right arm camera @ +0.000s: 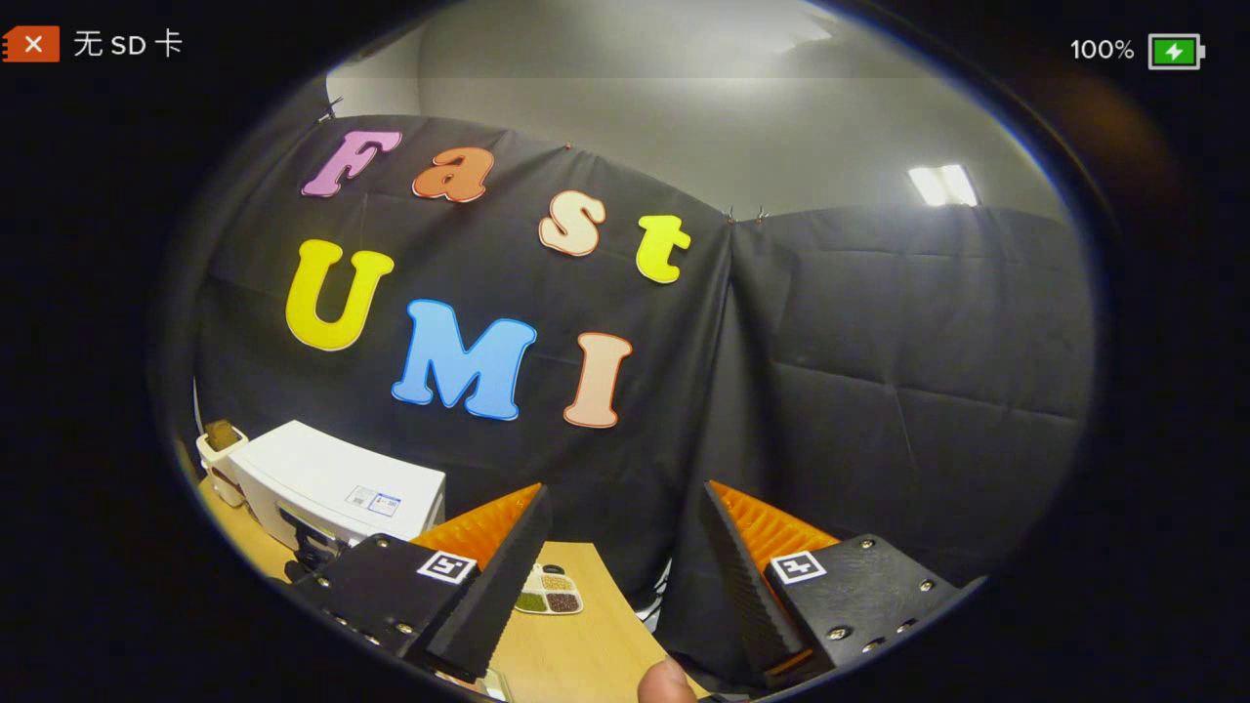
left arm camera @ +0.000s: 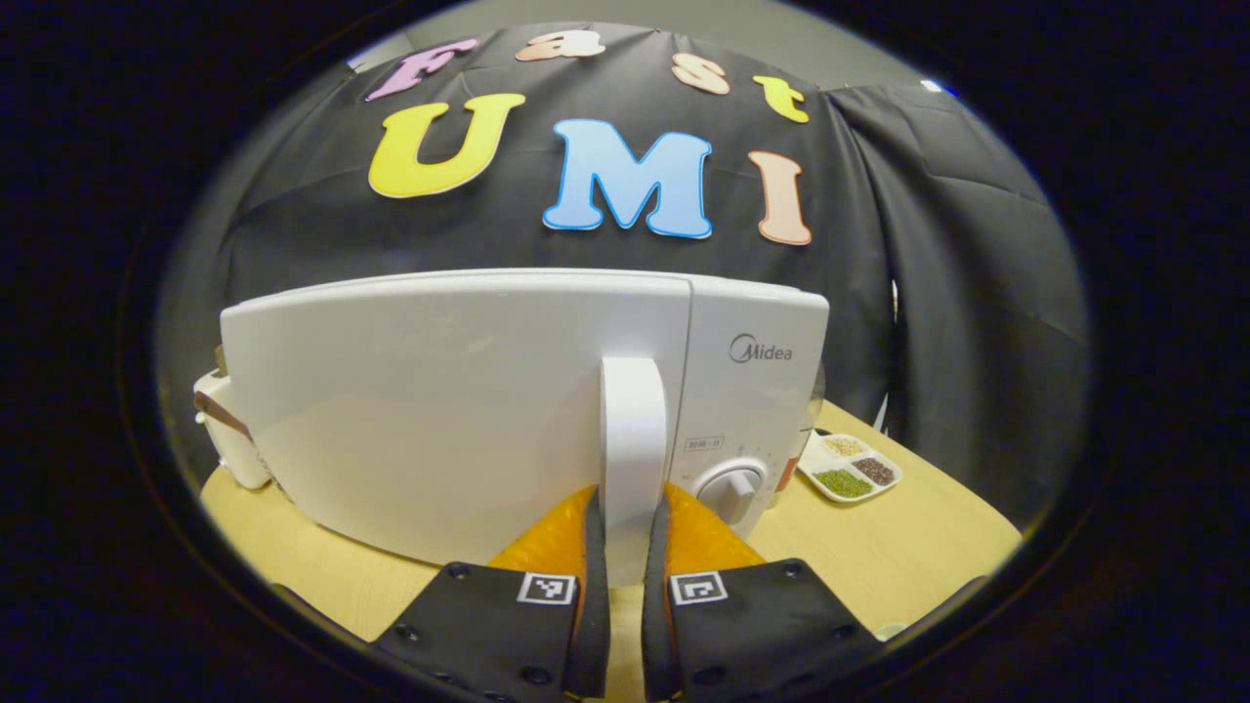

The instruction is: Open the microwave oven with the left hand, put the food in, and close the microwave oven.

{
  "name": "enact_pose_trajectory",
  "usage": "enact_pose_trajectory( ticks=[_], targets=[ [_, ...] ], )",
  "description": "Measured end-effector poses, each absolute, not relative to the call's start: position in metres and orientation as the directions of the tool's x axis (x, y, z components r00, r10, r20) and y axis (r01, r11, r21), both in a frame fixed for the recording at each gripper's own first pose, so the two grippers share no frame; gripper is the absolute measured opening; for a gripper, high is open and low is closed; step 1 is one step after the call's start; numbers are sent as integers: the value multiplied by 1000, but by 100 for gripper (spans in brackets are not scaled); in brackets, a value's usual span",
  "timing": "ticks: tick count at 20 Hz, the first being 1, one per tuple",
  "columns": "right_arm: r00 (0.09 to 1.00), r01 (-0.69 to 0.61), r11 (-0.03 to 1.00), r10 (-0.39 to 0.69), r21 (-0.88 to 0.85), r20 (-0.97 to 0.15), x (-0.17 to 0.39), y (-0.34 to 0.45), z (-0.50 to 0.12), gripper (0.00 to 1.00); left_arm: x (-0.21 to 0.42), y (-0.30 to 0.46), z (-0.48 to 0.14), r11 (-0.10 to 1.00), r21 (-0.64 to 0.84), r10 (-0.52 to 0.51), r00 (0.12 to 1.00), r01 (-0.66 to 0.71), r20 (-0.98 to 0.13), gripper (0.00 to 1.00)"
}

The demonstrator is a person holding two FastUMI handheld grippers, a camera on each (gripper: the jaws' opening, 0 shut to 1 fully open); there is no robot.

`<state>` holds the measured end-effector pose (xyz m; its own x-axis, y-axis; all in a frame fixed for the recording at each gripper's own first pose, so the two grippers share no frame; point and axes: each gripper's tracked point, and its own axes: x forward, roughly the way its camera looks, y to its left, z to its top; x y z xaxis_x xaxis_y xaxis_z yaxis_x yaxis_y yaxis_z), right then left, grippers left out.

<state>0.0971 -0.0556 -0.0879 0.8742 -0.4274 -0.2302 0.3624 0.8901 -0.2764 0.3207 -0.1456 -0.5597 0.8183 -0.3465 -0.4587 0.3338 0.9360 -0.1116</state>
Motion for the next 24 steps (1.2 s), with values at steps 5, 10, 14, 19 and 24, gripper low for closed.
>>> enact_pose_trajectory(
  ticks=[5,10,14,19,24],
  targets=[
    [885,355,907,-404,-226,-230,84,-46,-82,94,317,-142,-559,927,-124,-369,795,355,-481,13],
    [885,369,907,-410,-203,-222,59,-50,-76,94,274,-123,-549,912,-140,-404,781,387,-475,11],
    [886,356,921,-386,-159,-256,47,-42,-90,94,201,-70,-535,907,-145,-417,794,396,-443,9],
    [915,303,948,-318,-99,-248,51,-10,-88,94,149,-2,-526,913,-128,-400,791,387,-464,8],
    [936,227,969,-245,-95,-253,61,22,-98,94,107,96,-519,952,-52,-284,813,301,-508,10]
  ],
)
